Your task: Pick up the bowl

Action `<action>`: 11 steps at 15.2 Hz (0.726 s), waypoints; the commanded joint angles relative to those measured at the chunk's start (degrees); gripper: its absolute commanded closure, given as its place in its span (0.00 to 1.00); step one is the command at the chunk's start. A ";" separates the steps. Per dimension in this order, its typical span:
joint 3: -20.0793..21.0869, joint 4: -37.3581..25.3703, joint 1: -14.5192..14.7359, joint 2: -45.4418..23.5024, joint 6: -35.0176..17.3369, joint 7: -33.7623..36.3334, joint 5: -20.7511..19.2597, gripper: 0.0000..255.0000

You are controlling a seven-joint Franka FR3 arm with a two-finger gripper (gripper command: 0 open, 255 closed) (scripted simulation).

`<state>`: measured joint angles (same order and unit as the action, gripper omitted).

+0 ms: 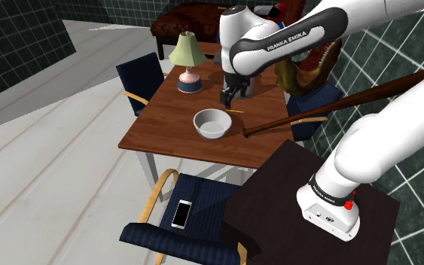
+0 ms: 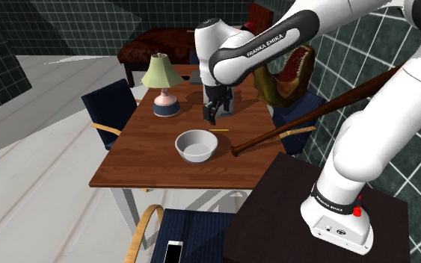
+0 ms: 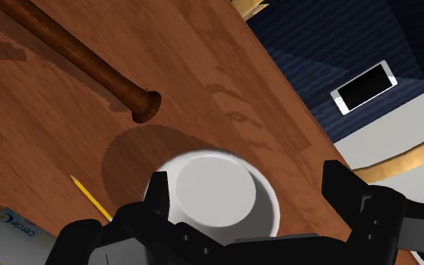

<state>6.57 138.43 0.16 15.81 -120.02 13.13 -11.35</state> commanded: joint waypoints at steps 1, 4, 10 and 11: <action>0.71 -1.21 -0.28 -4.52 -3.11 1.97 -1.69 0.00; 1.55 -3.53 -0.55 -11.25 -6.92 5.24 -4.71 0.00; 1.71 -10.48 -0.01 -25.13 -12.20 12.15 -11.91 0.00; 1.52 -11.93 0.27 -27.45 -12.79 13.23 -13.10 0.00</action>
<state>8.08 127.83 0.05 -9.26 -132.11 24.91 -23.17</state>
